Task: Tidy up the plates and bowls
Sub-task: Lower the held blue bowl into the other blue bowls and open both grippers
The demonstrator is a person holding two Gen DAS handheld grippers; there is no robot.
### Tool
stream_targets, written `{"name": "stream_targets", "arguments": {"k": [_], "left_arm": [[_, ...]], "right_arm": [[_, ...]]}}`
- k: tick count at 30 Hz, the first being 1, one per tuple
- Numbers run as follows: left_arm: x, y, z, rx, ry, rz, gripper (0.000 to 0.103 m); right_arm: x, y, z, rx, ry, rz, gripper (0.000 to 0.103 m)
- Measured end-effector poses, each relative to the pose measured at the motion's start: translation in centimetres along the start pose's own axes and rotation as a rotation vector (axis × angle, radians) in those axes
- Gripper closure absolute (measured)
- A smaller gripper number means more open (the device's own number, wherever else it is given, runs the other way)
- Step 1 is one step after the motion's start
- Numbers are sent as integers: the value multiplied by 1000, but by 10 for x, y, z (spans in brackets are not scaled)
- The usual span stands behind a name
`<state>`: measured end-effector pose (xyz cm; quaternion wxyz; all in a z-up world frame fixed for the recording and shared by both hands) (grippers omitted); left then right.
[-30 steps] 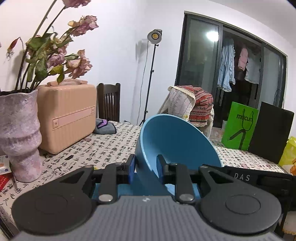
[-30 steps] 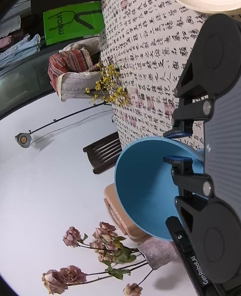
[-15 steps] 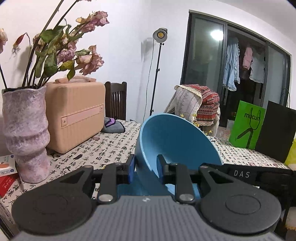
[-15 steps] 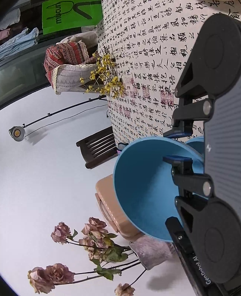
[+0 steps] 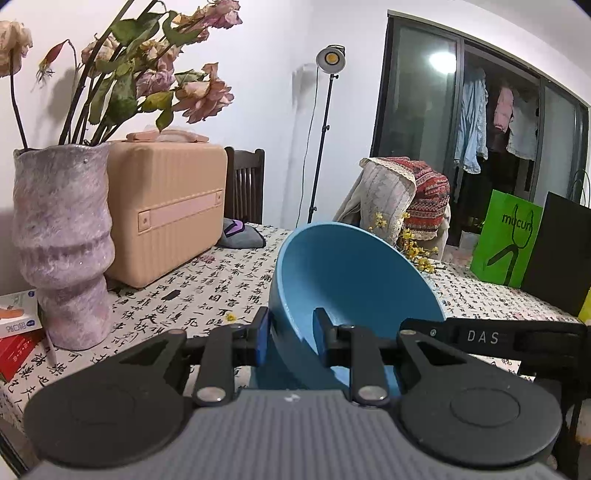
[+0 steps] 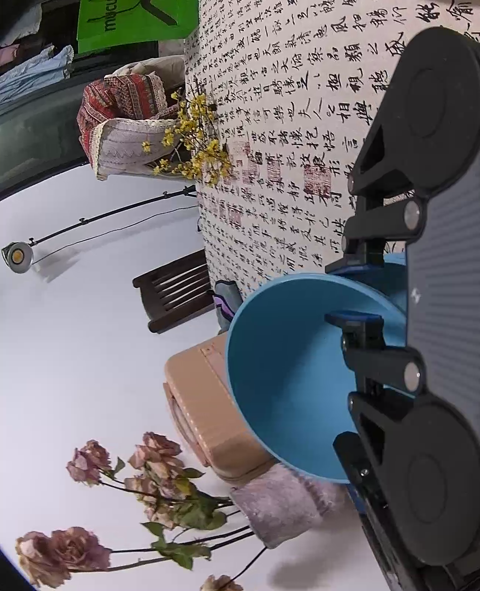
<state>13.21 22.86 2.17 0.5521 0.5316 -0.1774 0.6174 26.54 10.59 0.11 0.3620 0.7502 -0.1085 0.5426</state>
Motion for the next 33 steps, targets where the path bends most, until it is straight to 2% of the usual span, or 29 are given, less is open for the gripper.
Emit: {"name": "stream_targets", "arguments": {"k": [10, 24, 28, 33], "left_arm": [[-8, 0, -7, 5, -22, -19, 78], [-29, -5, -11, 19, -24, -124, 77], [-30, -6, -11, 18, -16, -141, 75], [-31, -7, -4, 21, -34, -162, 66]], "right_arm": [[-7, -7, -8, -6, 32, -26, 83], [-16, -4, -6, -23, 47, -56, 83], [-17, -3, -5, -18, 46, -64, 81], [-19, -6, -4, -15, 39, -77, 78]]}}
Point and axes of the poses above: each gripper's, at about its wrist camera, not at the fingertips, and y roughly against the way its jaws point, z to its right, x to its top, the point moved 9 cm from there along -y, roughly the way its jaws point, and after that the axes turned 15 degrees about y, right-handed, at the moved point
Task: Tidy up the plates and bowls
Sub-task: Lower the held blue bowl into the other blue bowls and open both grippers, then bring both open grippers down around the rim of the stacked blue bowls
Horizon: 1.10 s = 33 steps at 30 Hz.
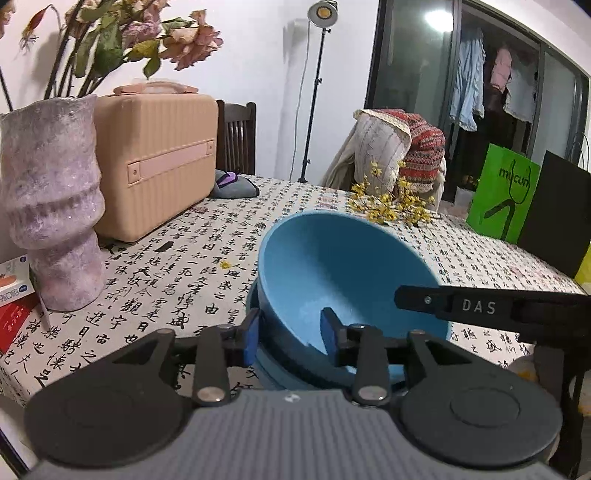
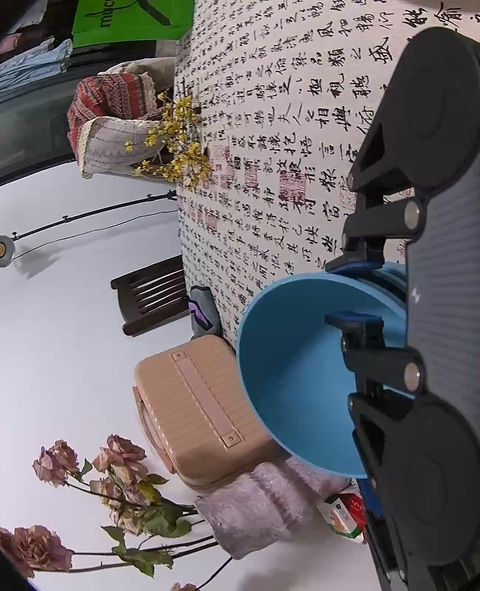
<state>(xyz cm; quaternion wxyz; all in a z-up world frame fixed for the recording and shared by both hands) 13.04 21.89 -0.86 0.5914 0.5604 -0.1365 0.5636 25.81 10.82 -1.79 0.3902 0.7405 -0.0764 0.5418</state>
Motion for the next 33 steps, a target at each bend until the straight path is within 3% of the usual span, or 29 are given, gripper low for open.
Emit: {"name": "stream_targets", "arguments": {"k": [7, 9, 11, 12, 14, 16, 21, 28, 33], "left_arm": [[1, -2, -1, -14, -11, -6, 47], [7, 4, -2, -28, -14, 18, 34], [15, 12, -4, -33, -16, 63, 19], [20, 16, -5, -43, -16, 86, 17], [32, 22, -6, -57, -9, 124, 0], [44, 26, -7, -50, 4, 165, 0], [70, 21, -11, -17, 43, 163, 0], [89, 6, -39, 56, 192, 20, 0], [109, 11, -46, 124, 166, -26, 0]], "right_arm": [[0, 3, 3, 5, -1, 14, 74], [3, 8, 5, 12, 2, 38, 64], [6, 15, 9, 18, 13, 76, 44], [9, 19, 11, 24, 18, 94, 39], [15, 24, 16, 36, 35, 132, 24], [23, 25, 22, 36, 59, 173, 0], [36, 13, 36, 51, 105, 176, 0], [54, -4, 46, 86, 119, 98, 0], [65, -10, 37, 124, 76, 67, 0]]}}
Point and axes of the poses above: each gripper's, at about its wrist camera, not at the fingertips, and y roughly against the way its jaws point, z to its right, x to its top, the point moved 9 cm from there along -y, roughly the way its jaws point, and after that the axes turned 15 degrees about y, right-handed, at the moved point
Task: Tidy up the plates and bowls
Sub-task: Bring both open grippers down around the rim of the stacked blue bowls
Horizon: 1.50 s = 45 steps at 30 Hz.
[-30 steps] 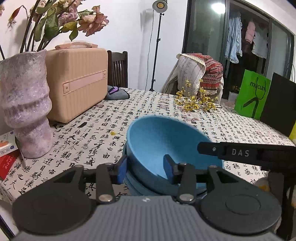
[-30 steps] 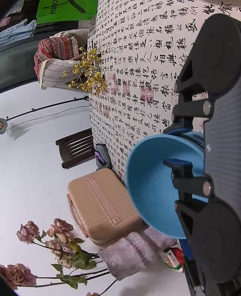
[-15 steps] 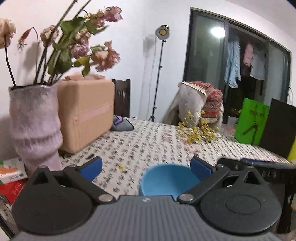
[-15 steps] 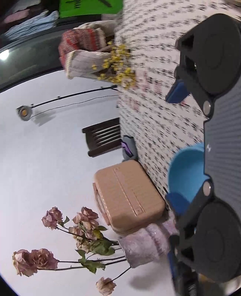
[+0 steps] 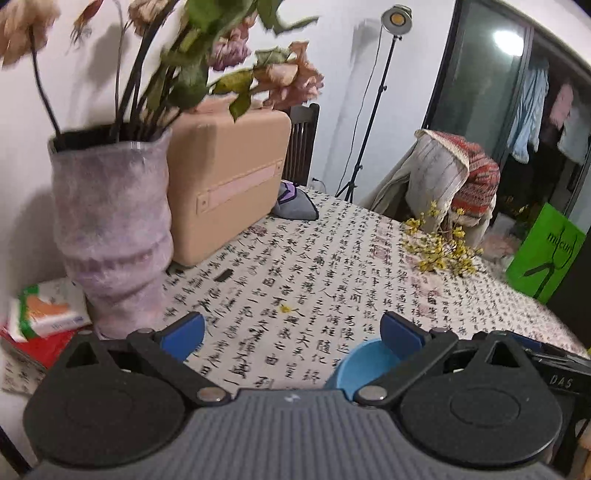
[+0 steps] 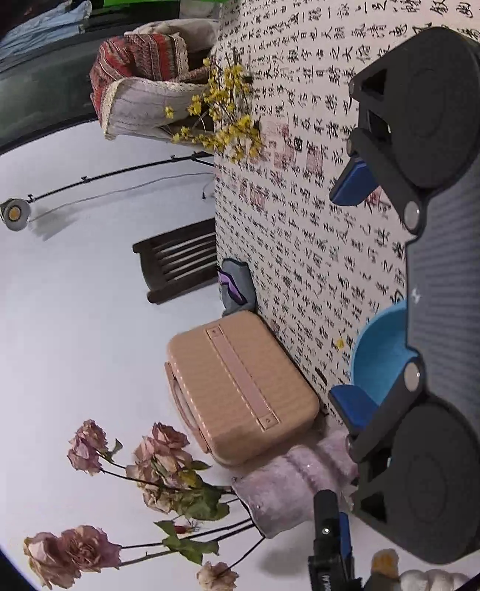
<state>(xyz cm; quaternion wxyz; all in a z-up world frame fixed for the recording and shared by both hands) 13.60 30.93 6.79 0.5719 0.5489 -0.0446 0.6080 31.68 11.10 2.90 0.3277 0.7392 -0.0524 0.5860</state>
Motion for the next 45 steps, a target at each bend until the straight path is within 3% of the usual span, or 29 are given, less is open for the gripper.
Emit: {"name": "stream_targets", "arguments": {"k": [5, 10, 14, 18, 32, 39, 45], "left_arm": [[4, 7, 0, -9, -50, 37, 0], [-11, 1, -1, -92, -92, 77, 0], [-21, 3, -6, -177, -68, 84, 0], [-30, 4, -12, -213, -37, 53, 0], [-39, 8, -17, -240, 6, 1, 0], [-39, 1, -23, -209, 5, -30, 0], [-44, -8, -26, -221, 18, -88, 0]], "right_arm": [[4, 0, -15, -10, 12, 0, 0], [-14, 4, -17, -88, 41, 69, 0], [-28, 15, -20, -147, 19, 108, 0], [-41, 28, -24, -164, -28, 92, 0], [-46, 58, -49, -244, -88, 5, 0], [-49, 60, -42, -201, -191, -22, 0], [-54, 50, -53, -172, -188, -85, 0]]}}
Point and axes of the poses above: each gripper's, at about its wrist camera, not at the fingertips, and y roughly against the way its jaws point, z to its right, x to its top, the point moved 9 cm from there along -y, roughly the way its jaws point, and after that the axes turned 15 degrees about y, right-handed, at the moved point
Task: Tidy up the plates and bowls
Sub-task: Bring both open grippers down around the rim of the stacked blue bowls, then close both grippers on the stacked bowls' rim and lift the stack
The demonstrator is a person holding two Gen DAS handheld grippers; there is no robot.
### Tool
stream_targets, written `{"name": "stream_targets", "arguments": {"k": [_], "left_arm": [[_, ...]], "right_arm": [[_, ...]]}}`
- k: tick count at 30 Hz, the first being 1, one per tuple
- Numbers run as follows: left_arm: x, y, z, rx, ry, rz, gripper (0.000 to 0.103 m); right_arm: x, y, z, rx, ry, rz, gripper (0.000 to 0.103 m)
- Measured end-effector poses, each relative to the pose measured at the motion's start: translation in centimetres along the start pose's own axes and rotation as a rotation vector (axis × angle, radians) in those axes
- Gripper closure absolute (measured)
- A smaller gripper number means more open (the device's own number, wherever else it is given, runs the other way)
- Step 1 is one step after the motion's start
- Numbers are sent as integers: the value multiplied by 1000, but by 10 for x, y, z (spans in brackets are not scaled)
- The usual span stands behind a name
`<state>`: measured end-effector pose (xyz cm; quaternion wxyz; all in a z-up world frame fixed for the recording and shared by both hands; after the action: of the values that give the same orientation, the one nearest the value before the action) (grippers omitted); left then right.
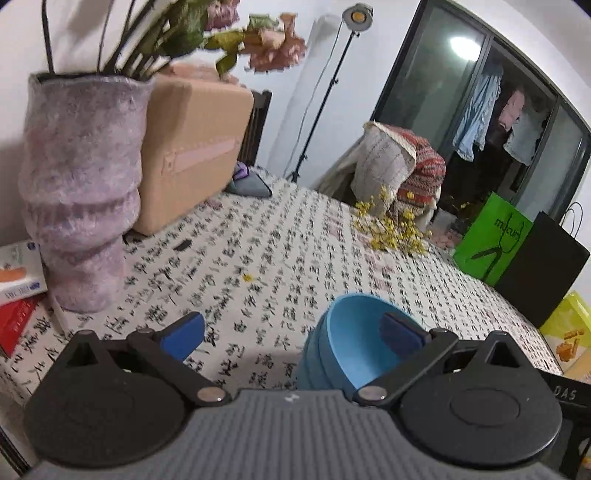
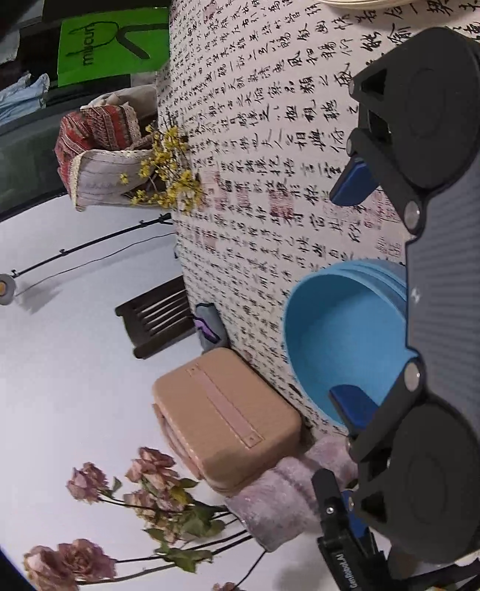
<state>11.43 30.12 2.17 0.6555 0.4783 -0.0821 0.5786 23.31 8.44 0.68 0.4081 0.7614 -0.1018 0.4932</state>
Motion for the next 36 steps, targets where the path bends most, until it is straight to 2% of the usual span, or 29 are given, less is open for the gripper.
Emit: {"name": "stream_targets", "arguments": {"k": [12, 20, 31, 36], "left_arm": [[-18, -41, 11, 2, 11, -114, 0], [-19, -45, 14, 15, 39, -146, 0], [-25, -55, 12, 77, 68, -175, 0], [-31, -64, 7, 100, 88, -192, 0]], "right_arm": [[-6, -24, 16, -27, -60, -85, 0], [-3, -33, 25, 57, -196, -187, 0], [-4, -42, 23, 32, -181, -254, 0], [-13, -56, 20, 47, -197, -290, 10]]}}
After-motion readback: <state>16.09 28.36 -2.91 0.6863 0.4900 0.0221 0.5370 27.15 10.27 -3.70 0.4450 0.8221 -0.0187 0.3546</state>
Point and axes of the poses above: each gripper's, at about its wrist camera, not at the fingertips, and y roughly against the way its jaws point, z to its right, x to its top, the point moved 9 cm from there along -y, roughly the way its jaws point, and after that the axes turned 15 degrees about y, right-handed, at the moved point
